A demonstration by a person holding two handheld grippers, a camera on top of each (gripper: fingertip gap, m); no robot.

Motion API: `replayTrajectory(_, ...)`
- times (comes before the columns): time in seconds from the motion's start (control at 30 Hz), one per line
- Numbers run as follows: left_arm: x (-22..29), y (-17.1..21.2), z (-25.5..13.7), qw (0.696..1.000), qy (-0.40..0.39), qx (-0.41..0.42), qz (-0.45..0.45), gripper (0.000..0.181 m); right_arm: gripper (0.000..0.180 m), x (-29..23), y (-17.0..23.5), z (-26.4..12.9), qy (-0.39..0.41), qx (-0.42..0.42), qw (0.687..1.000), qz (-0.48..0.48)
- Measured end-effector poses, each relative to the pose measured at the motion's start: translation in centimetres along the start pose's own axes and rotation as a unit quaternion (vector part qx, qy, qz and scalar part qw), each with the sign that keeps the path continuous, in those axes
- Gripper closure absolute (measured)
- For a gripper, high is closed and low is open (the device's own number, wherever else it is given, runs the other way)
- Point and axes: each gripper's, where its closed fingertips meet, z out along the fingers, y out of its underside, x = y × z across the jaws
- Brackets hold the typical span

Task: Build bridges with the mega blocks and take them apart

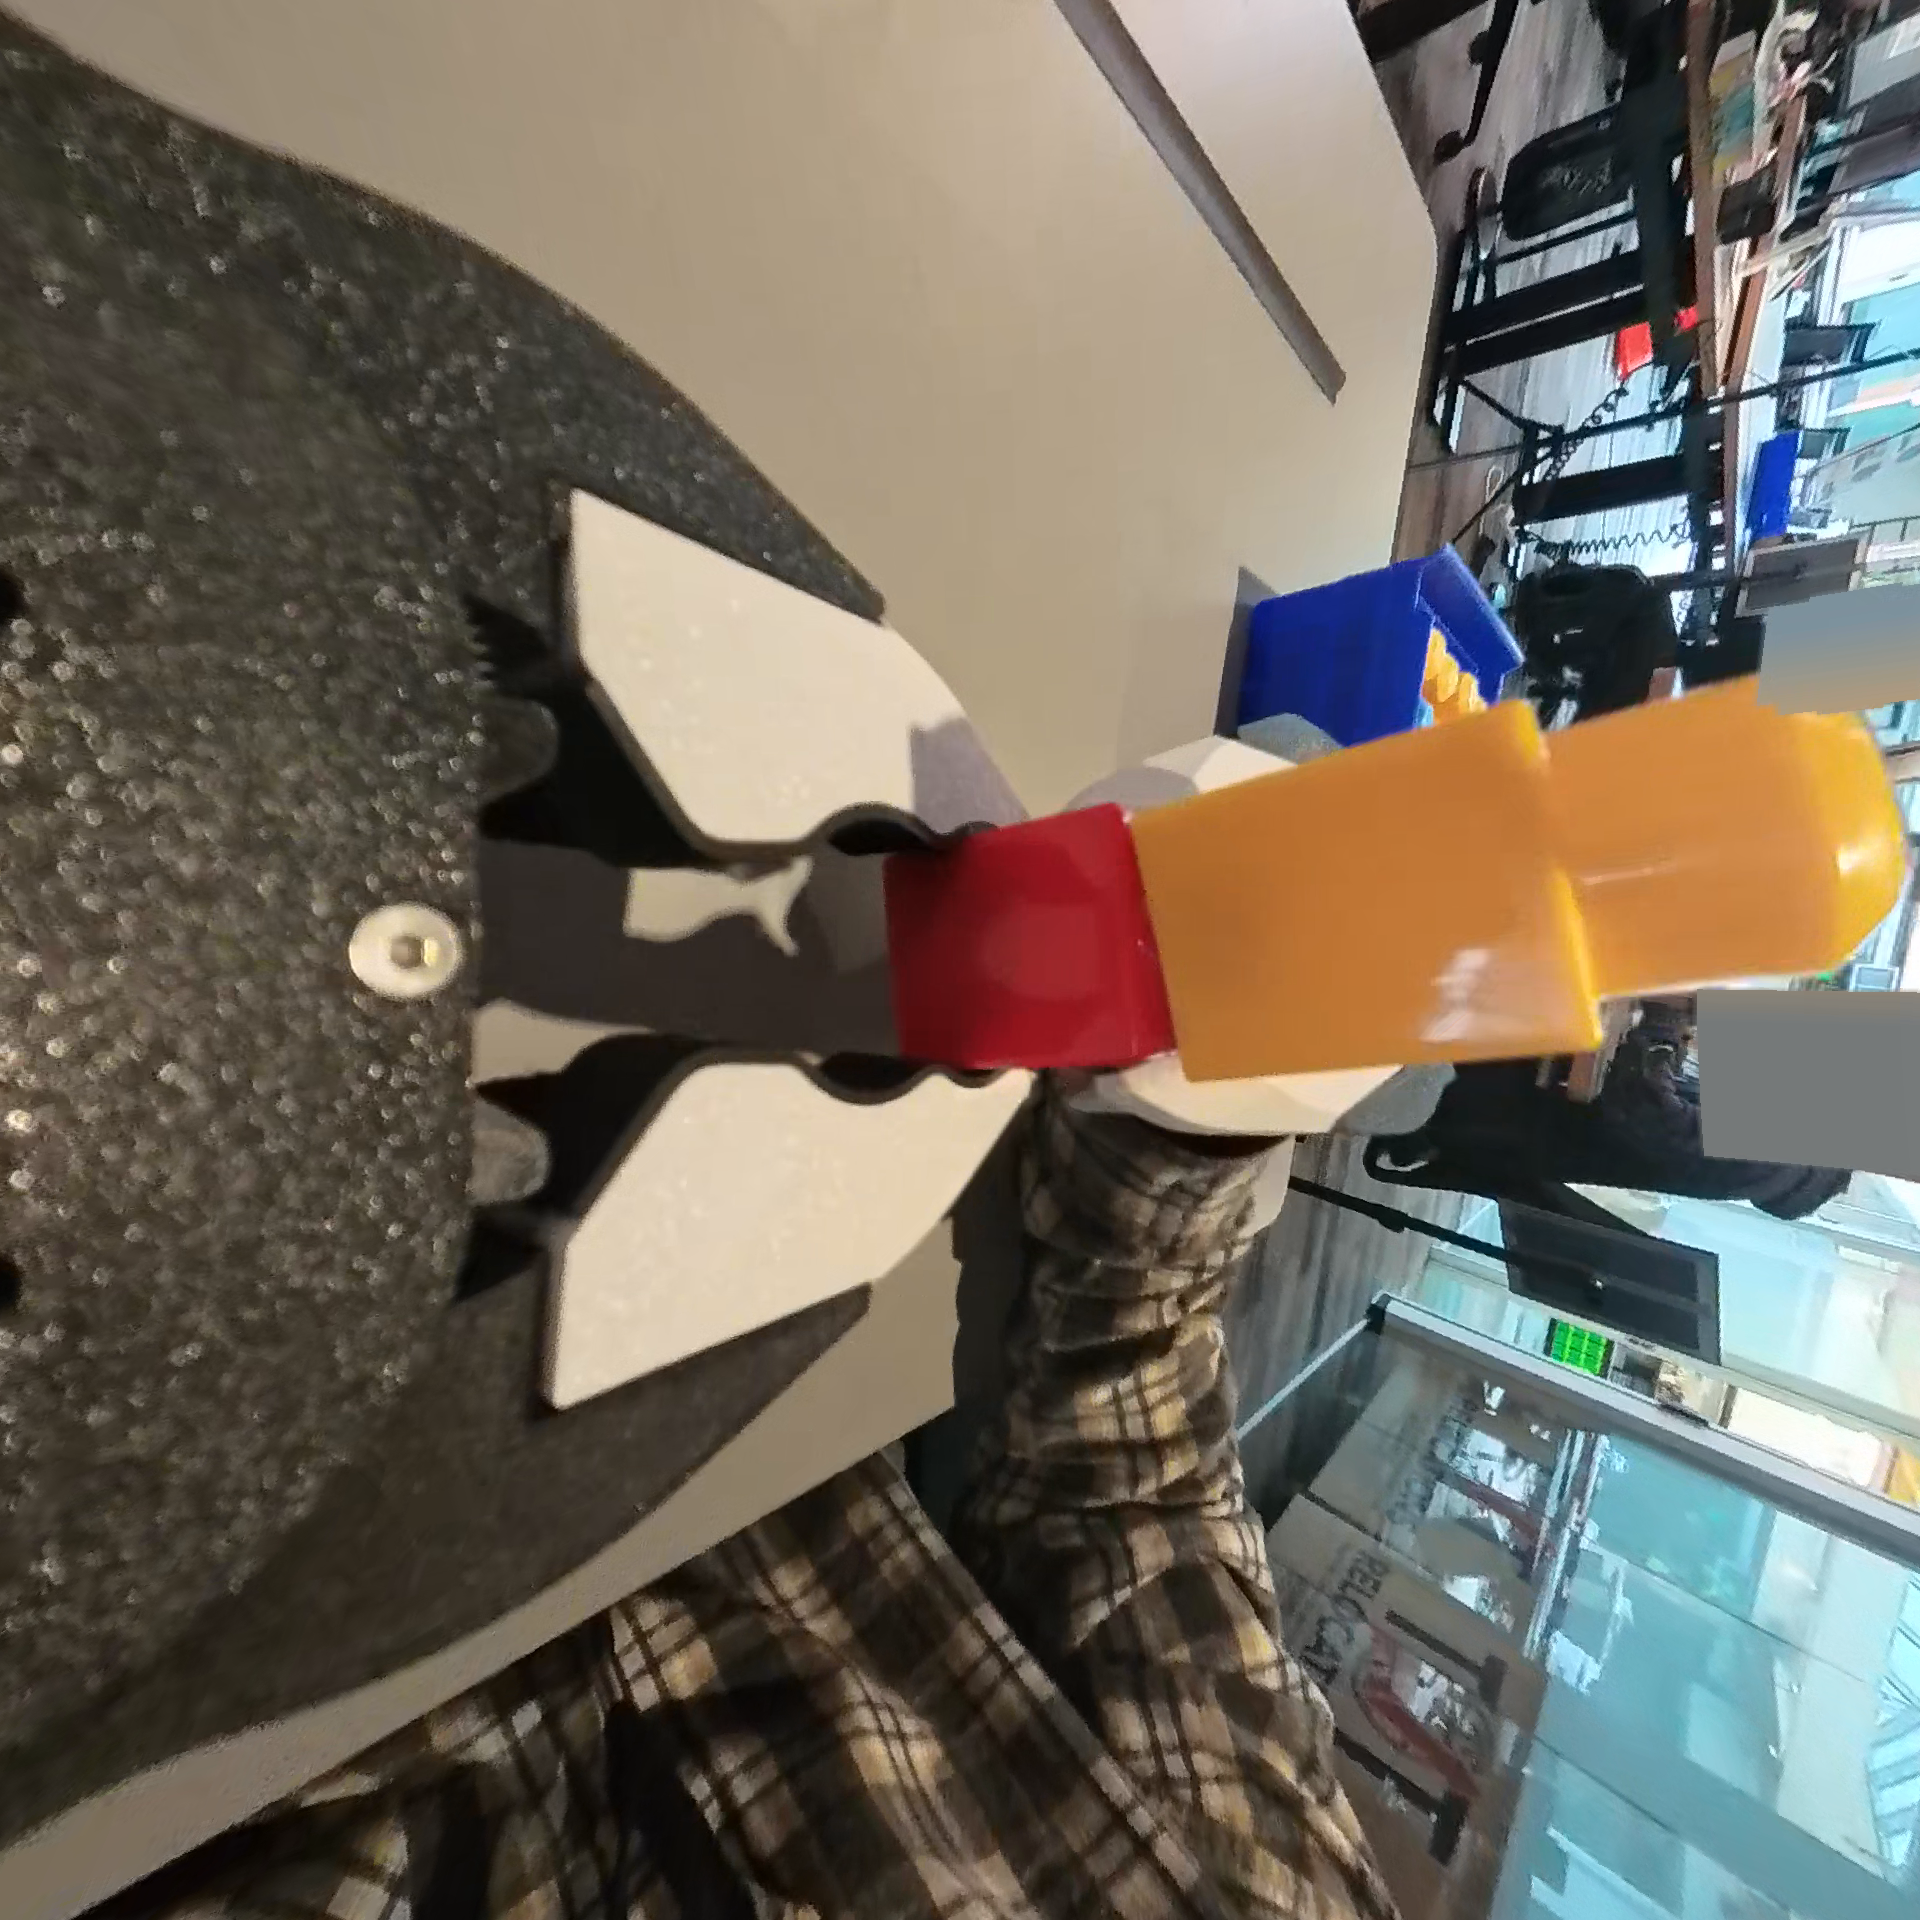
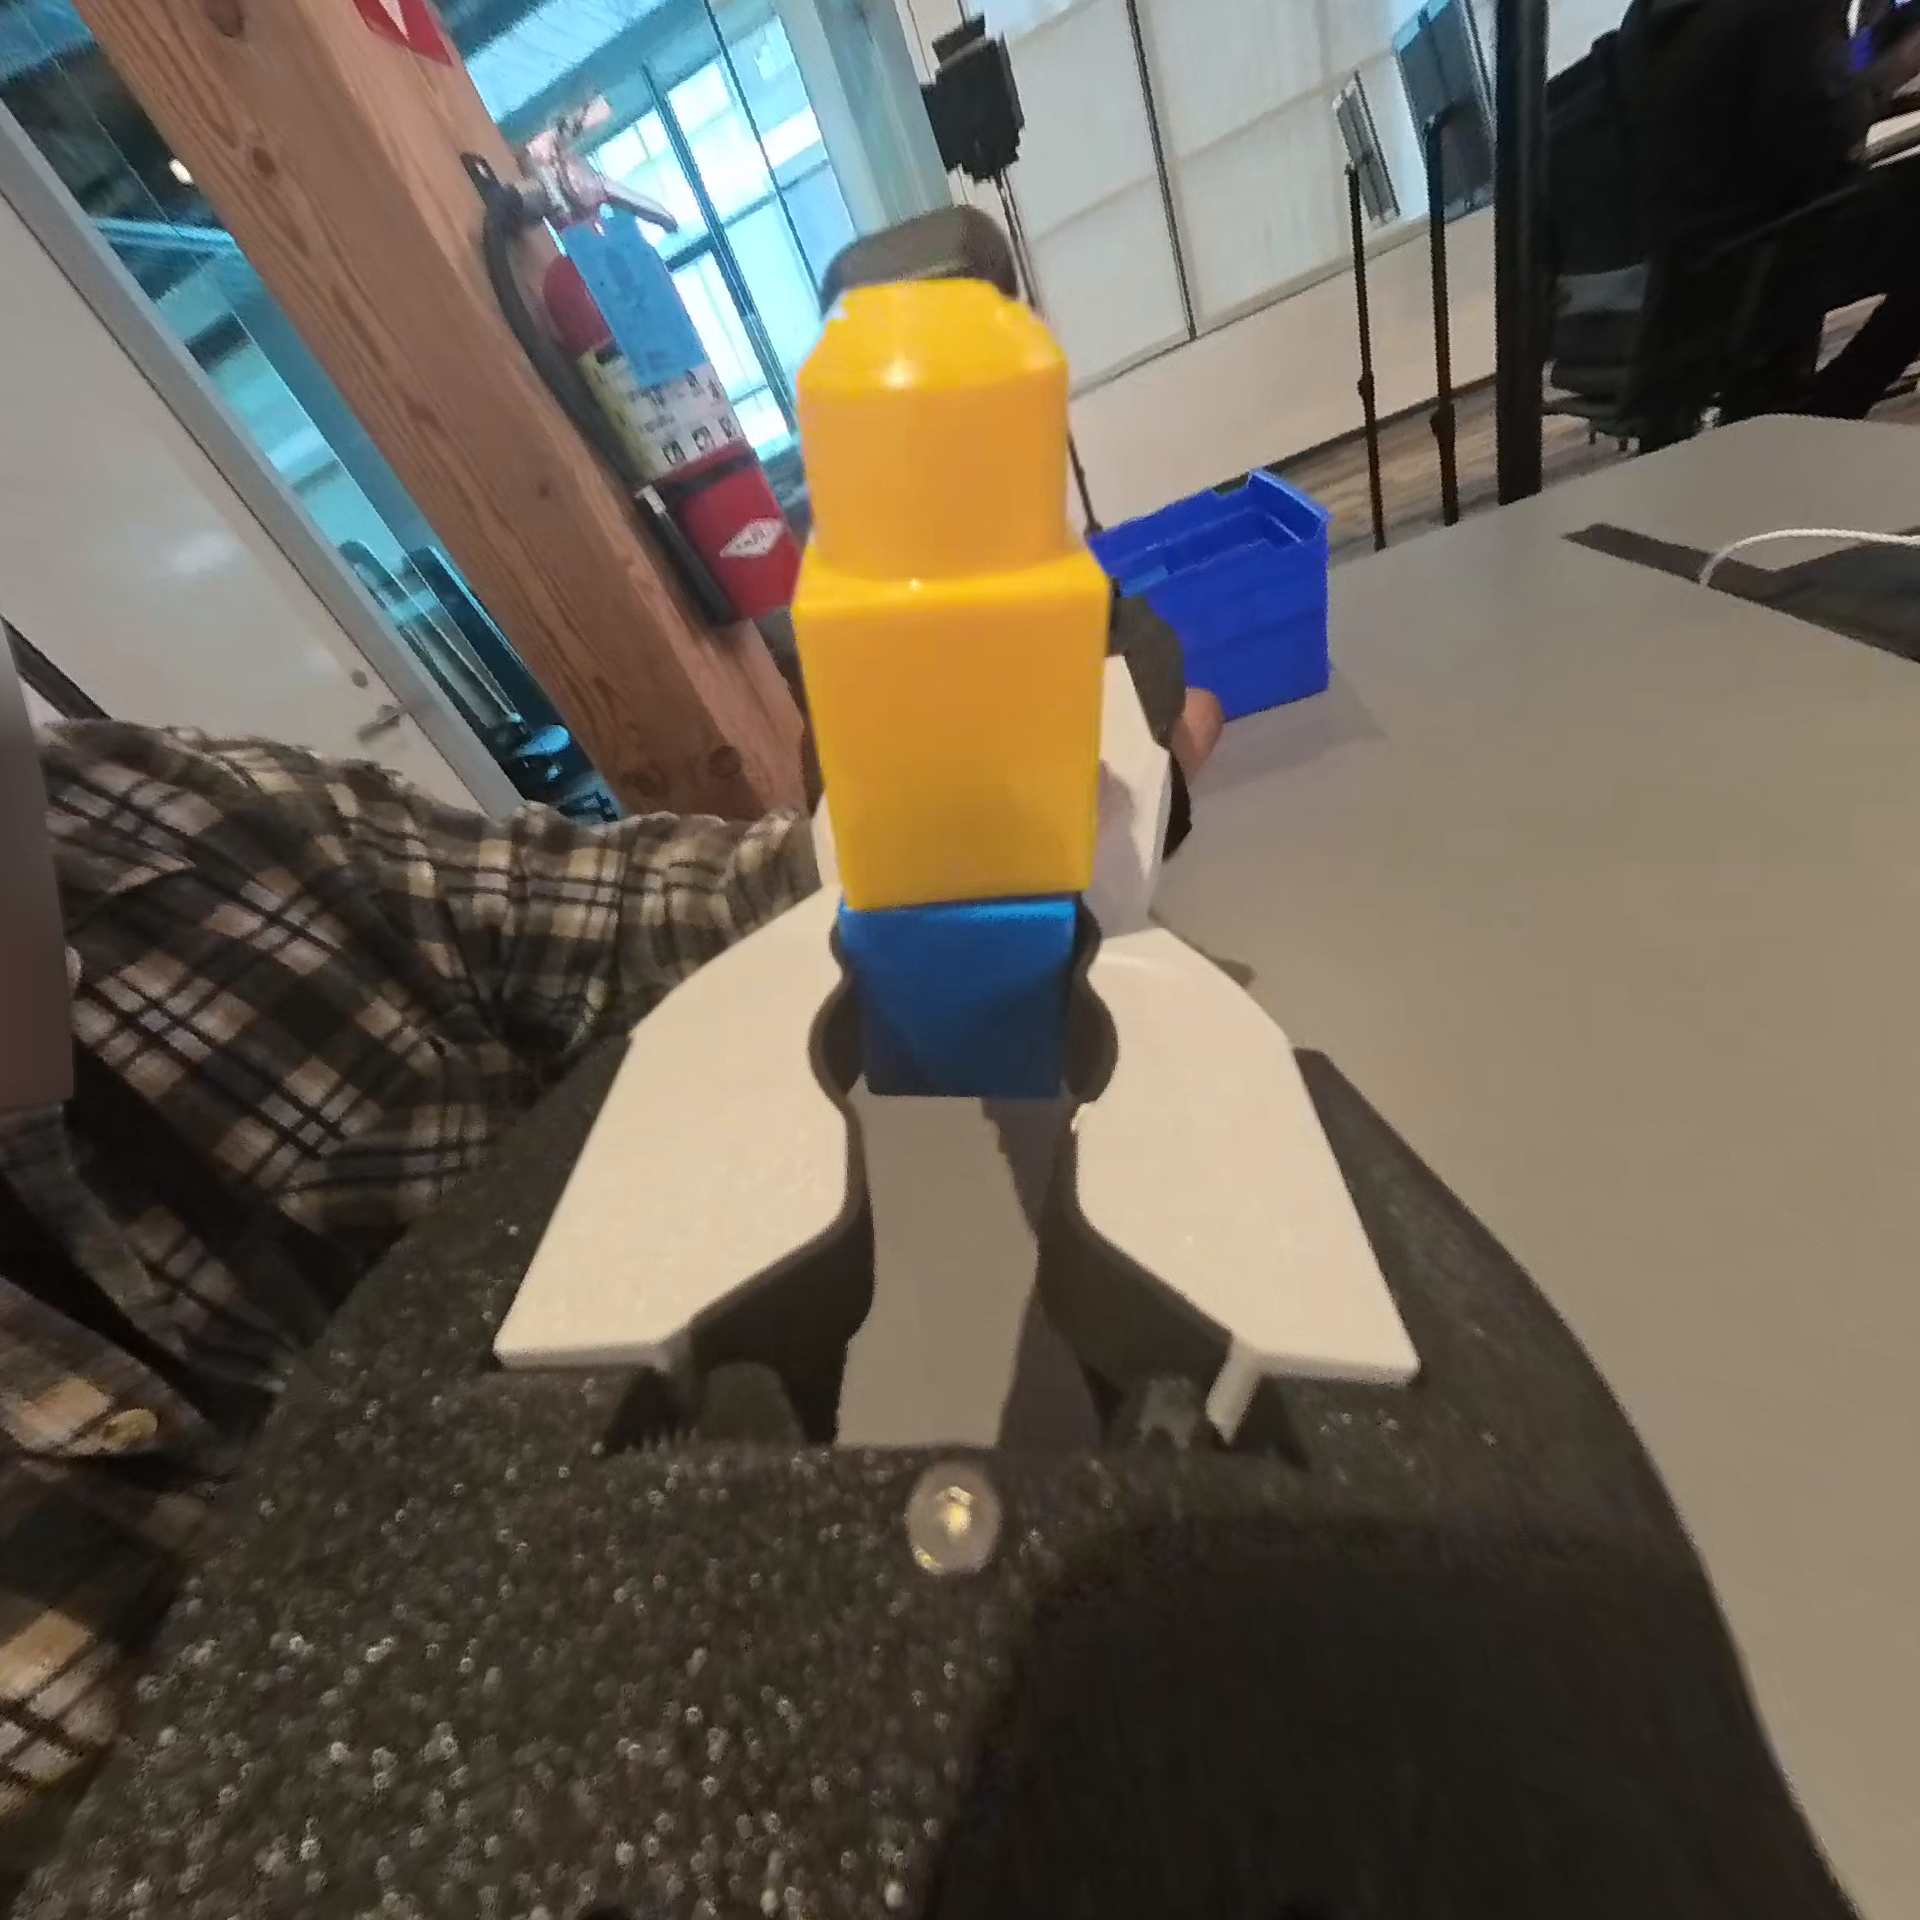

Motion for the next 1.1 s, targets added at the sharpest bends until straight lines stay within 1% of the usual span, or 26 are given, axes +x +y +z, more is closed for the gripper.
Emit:
replayTrajectory(0.17, 0.0, -0.3, -0.1, 1.0, -0.006, 0.012, 0.0, 0.147, 0.145, 0.0, -0.1, 0.1, 0.014, -0.012, 1.0, -0.017)
replayTrajectory(0.3, 0.1, 0.2, 0.1, 1.0, 0.008, 0.004, -0.015, 0.147, 0.144, 0.3, 0.7, 0.0, 0.023, -0.038, 0.999, -0.027)
replayTrajectory(0.4, -0.2, 0.4, 0.3, 0.999, 0.015, 0.008, -0.029, 0.147, 0.144, 0.7, 0.7, -0.2, 0.03, -0.039, 0.999, -0.021)
replayTrajectory(0.5, -0.3, 0.8, 0.4, 1.0, 0.011, -0.015, -0.014, 0.145, 0.144, 0.8, 0.9, -0.3, 0.026, -0.04, 0.999, -0.018)
replayTrajectory(0.57, -0.1, 0.7, 0.3, 1.0, 0.017, -0.014, -0.011, 0.144, 0.144, 0.6, 0.9, -0.3, 0.019, -0.036, 0.999, -0.015)
replayTrajectory(0.6, -0.1, 0.4, 0.2, 1.0, 0.016, -0.007, -0.01, 0.143, 0.144, 0.4, 0.8, -0.3, 0.016, -0.032, 0.999, -0.015)
replayTrajectory(0.7, -0.4, -0.2, -0.4, 1.0, 0.012, 0.014, -0.018, 0.126, 0.144, 0.4, 0.6, -0.6, 0.011, -0.023, 1.0, -0.007)
replayTrajectory(0.77, -0.6, -0.4, -0.7, 1.0, 0.011, 0.023, -0.019, 0.123, 0.144, 0.5, 0.7, -0.8, 0.007, -0.018, 1.0, 0.004)
replayTrajectory(0.83, -1.0, -0.4, -1.1, 1.0, -0.004, 0.019, -0.008, 0.117, 0.144, 0.8, 1.0, -1.0, 0.008, -0.023, 1.0, 0.016)
replayTrajectory(0.9, -1.6, -0.6, -1.9, 0.999, -0.032, 0.02, 0.024, 0.11, 0.144, 1.0, 1.3, -1.3, 0.009, -0.03, 0.999, 0.022)
replayTrajectory(0.97, -2.4, -1.2, -2.7, 0.993, -0.079, 0.026, 0.085, 0.102, 0.144, 1.2, 1.6, -1.5, 0.011, -0.032, 0.999, 0.03)
replayTrajectory(1.03, -3.1, -1.7, -3.4, 0.975, -0.139, 0.014, 0.173, 0.094, 0.144, 1.3, 2.0, -1.7, 0.007, -0.038, 0.998, 0.043)
replayTrajectory(1.1, -3.2, -2.1, -3.4, 0.949, -0.182, -0.004, 0.258, 0.088, 0.144, 1.3, 2.3, -1.6, 0.002, -0.044, 0.998, 0.051)
